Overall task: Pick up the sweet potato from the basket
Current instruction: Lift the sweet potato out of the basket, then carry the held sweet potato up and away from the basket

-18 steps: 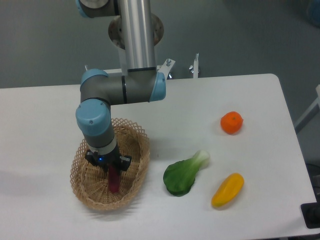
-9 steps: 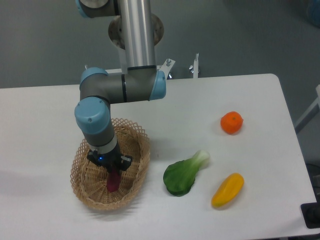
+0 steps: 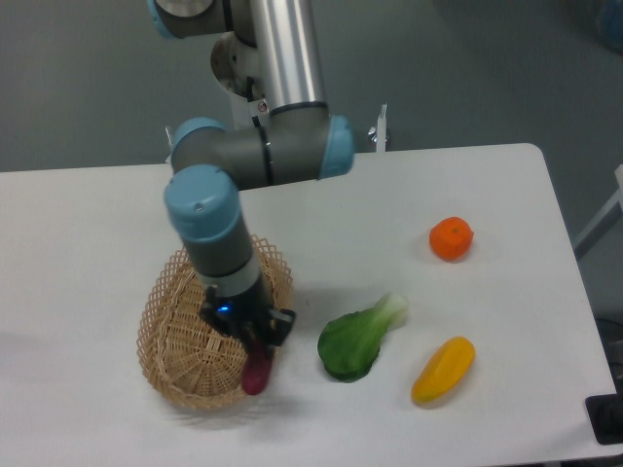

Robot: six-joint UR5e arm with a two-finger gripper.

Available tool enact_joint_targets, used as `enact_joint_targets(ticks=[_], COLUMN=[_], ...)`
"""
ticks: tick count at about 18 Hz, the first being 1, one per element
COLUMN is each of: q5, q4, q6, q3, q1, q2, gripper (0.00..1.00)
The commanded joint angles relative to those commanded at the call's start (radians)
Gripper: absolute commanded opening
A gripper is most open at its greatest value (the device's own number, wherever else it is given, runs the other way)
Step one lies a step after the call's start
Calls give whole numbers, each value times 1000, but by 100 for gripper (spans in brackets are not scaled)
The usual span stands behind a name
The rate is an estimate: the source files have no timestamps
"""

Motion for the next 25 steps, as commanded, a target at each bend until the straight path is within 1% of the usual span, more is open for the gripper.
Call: enact_joint_targets(ticks=[3, 5, 8, 10, 12, 13, 15, 16, 18, 25], q5=[-28, -52, -84, -90, -113, -117, -118, -118, -123, -133], q4=[-2, -8, -54, -67, -75, -89, -119, -136, -158, -160], q6=[101, 154, 304, 400, 451, 477, 552, 589, 640, 663], q3=[2, 2, 2, 3, 2, 2, 2, 0, 2, 8], q1=[77, 137, 221, 272, 311, 328, 356, 368, 387, 395], q2=[28, 43, 71, 77, 86, 89, 92, 103, 111, 111], gripper=[18, 18, 18, 18, 18, 18, 18, 18, 18, 17])
